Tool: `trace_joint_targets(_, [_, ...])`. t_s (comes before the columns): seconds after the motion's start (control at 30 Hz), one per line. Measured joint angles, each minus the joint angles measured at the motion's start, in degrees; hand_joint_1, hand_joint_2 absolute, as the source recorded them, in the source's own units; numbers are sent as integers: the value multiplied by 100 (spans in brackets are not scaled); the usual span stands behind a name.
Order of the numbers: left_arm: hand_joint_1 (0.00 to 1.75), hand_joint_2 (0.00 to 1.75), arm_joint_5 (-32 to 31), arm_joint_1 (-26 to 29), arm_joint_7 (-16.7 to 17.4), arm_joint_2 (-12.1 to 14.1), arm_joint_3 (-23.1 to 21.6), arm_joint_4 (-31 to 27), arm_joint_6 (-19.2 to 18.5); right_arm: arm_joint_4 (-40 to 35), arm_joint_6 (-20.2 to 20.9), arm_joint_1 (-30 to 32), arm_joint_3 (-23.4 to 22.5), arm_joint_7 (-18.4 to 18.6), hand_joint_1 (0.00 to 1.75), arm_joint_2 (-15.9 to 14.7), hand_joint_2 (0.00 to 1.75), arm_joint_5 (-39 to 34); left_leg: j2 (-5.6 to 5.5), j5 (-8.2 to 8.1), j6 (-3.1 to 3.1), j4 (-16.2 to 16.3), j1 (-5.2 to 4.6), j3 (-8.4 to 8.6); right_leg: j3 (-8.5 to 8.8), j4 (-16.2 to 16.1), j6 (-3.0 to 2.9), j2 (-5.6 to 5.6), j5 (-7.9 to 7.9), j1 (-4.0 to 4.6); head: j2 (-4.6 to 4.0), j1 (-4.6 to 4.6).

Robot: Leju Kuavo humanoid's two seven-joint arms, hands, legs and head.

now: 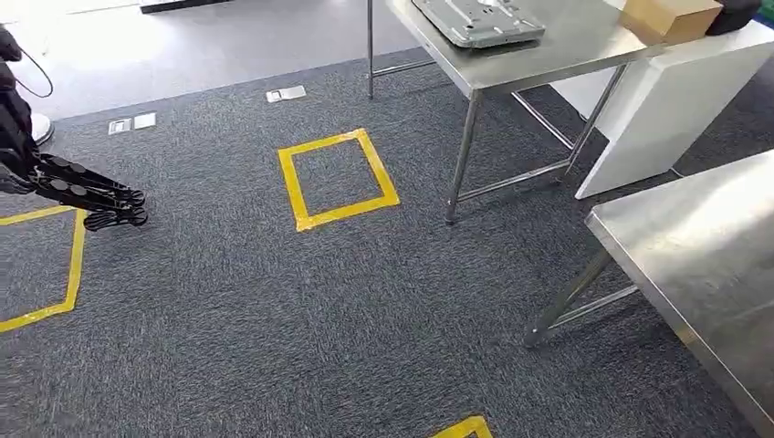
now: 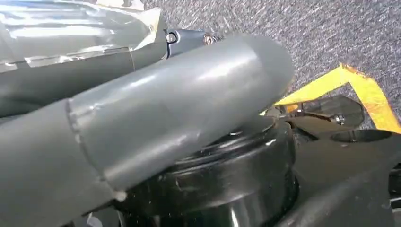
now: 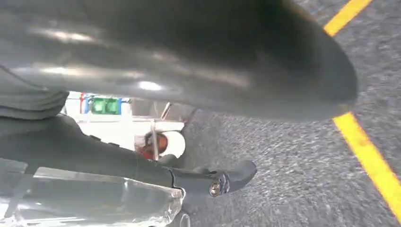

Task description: Take the parts from the cabinet and place them on the table.

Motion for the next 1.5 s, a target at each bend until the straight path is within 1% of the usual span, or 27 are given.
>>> trace_joint_targets(0.03, [0, 0, 0, -6, 0, 0, 4, 2, -4, 0, -13, 22, 7, 9, 0, -2, 0, 0, 269, -245, -18, 302, -10, -140, -11, -3, -52, -57, 4, 11, 0, -24])
trace_joint_targets(0.07, [0, 0, -7, -20, -9, 0, 4, 2, -33, 0, -44, 49, 9, 56, 0, 0, 0, -22, 377, -485, -46, 714, 0, -325, -15, -2, -76, -142, 5, 36, 0, -24])
trace_joint_targets(0.13, [0, 0, -22, -36, -35, 0, 4, 2, -57, 2, -107, 66, 7, 246, 0, 13, 0, -50, 449, -811, -100, 1523, 26, -709, -29, 3, -86, -318, -2, 61, 0, -26])
trace_joint_targets(0.17, [0, 0, -50, -37, -59, 0, 4, 2, -68, 4, -129, 66, 4, 345, 0, 33, 0, -72, 471, -789, -115, 1636, 45, -759, -31, 3, -86, -399, -5, 64, 0, -24])
trace_joint_targets(0.2, [0, 0, -59, -42, -105, 0, 4, 2, -87, 4, -142, 66, 2, 428, 0, 59, 0, -98, 505, -646, -130, 1469, 59, -664, -31, 7, -88, -477, -12, 63, 0, -26])
trace_joint_targets(0.27, [0, 0, -63, -54, -293, -31, 4, 2, 24, 4, -142, 64, -26, 531, 0, 127, 0, -133, 661, -217, -142, 580, 84, -156, -8, 21, -64, -602, -44, 58, 0, -26])
trace_joint_targets(0.33, [0, 0, 44, -69, -569, -109, 4, 31, 374, 4, -142, 86, -37, 610, 0, 175, 0, -116, 1080, -147, -103, -15, 33, 198, -50, 75, 17, -690, -118, 140, 0, -33])
trace_joint_targets(0.47, [0, 0, 138, -108, -750, -125, 4, 208, 680, -4, -142, 55, -42, 660, 0, 289, 0, -83, 728, -109, 81, -75, -32, 184, 97, 51, 153, -963, -164, 175, 0, 4])
trace_joint_targets(0.53, [0, 0, 157, -131, -763, -138, 4, 245, 695, -4, -142, 101, -44, 667, 0, 310, 0, -85, 602, -31, 192, -136, 18, 190, -65, 383, 168, -392, -382, 83, 0, 17])
trace_joint_targets(0.57, [0, 0, 155, -152, -769, -140, 4, 258, 695, -9, -142, 100, -46, 664, 0, 321, 0, -90, 530, -25, 204, -136, 17, 172, -282, 824, 143, -232, -591, 63, 0, 22])
trace_joint_targets(0.63, [0, 0, 186, -163, -769, -142, 7, 289, 695, -11, -149, 58, -48, 667, 0, 330, 0, -114, 371, -20, 211, -134, 1, 158, -724, 1748, 154, -165, -914, 62, 0, 24])
trace_joint_targets(0.67, [0, 0, 201, -172, -741, -142, 20, 306, 697, -15, -166, 44, -55, 699, 0, 339, 0, -148, 290, -19, 211, -131, -3, 159, -813, 1921, 193, -162, -916, 52, 0, 24])
trace_joint_targets(0.73, [0, 0, 172, -239, -658, -142, 42, 431, 719, -17, -274, 56, -85, 857, 0, 398, 0, -239, 94, -14, 203, -125, 2, 173, -627, 1458, 316, -143, -618, 36, 0, 26])
trace_joint_targets(0.8, [0, 0, -360, -310, -467, -142, 20, 520, 406, -17, -554, 107, -221, 1205, 0, 501, 0, -565, -94, -1, 174, -118, 9, 185, -205, 452, 429, 77, -149, -27, 0, 26])
trace_joint_targets(0.83, [0, 0, -794, -354, -413, -142, -41, 549, 181, -15, -770, 159, -359, 1464, 0, 630, 0, -770, -169, 8, 134, -96, -23, 158, -146, 187, 401, 372, -124, -51, 0, 26])
trace_joint_targets(0.97, [0, 0, -1701, -457, -363, -142, -284, 614, -230, -22, -1226, 162, -827, 1681, 0, 1058, 0, -1095, -386, 82, -39, -140, 18, 63, -123, 140, 153, 217, -58, 43, 0, 17])
trace_joint_targets(1.0, [0, 0, -1854, -478, -367, -142, -350, 625, -282, -22, -1257, 131, -910, 1683, 0, 1133, 0, -1121, -158, 16, -45, -55, 33, 35, -107, 95, 74, 131, -3, -73, 0, 2])
trace_joint_targets(1.03, [0, 0, -1974, -482, -369, -142, -411, 627, -293, -24, -1292, 133, -968, 1685, 0, 1219, 0, -1156, 129, -148, -60, 128, -2, -35, -109, 92, 30, 74, 1, -35, 0, -15])
trace_joint_targets(1.07, [0, 0, -2045, -484, -378, -142, -459, 627, -282, -22, -1313, 146, -1029, 1685, 0, 1294, 0, -1171, 250, -395, -78, 506, -16, -197, -105, 93, -56, -27, -9, -6, 0, -33])
trace_joint_targets(1.13, [0, 0, -2239, -527, -424, -142, -533, 627, -280, -22, -1377, 151, -1141, 1685, 0, 1368, 0, -1239, 273, -770, -116, 1339, -22, -558, -111, 94, -63, -237, -14, 31, 0, -35])
trace_joint_targets(1.17, [0, 0, -2355, -557, -468, -142, -577, 627, -293, -17, -1425, 155, -1194, 1687, 0, 1381, 0, -1242, 297, -814, -127, 1548, -21, -626, -116, 96, -71, -337, -19, 38, 0, -37])
trace_joint_targets(1.2, [0, 0, -2472, -589, -485, -142, -638, 627, -308, -7, -1476, 150, -1250, 1687, 0, 1397, 0, -1250, 329, -748, -129, 1510, -15, -569, -113, 96, -71, -427, -23, 42, 0, -35])
trace_joint_targets(1.27, [0, 0, -2531, -574, -485, -142, -715, 627, -350, 0, -1493, 129, -1342, 1689, 0, 1425, 0, -1259, 474, -342, -154, 756, 7, -113, -102, 101, -82, -554, -36, 38, 0, -37])
trace_joint_targets(1.3, [0, 0, -2537, -562, -479, -142, -747, 627, -359, 0, -1497, 122, -1366, 1689, 0, 1440, 0, -1259, 646, -156, -165, 276, 15, 150, -89, 112, -58, -599, -53, 37, 0, -37])
trace_joint_targets(1.33, [0, 0, -2549, -537, -446, -142, -765, 630, -358, 0, -1506, 118, -1381, 1689, 0, 1429, 0, -1259, 969, -232, -189, 53, -19, 265, -101, 123, -33, -625, -68, 110, 0, -46])
trace_joint_targets(1.4, [0, 0, -2570, -542, -456, -142, -787, 634, -363, 7, -1519, 115, -1434, 1690, 0, 1445, 0, -1268, 860, -219, -21, -22, -58, 234, -148, 158, 13, -729, -105, 162, 0, -11])
trace_joint_targets(1.5, [0, 0, -2570, -552, -501, -149, -807, 638, -380, 7, -1521, 75, -1471, 1692, 0, 1469, 0, -1268, 645, -155, 120, -73, -76, 232, -130, 192, 87, -920, -154, 173, 0, -13])
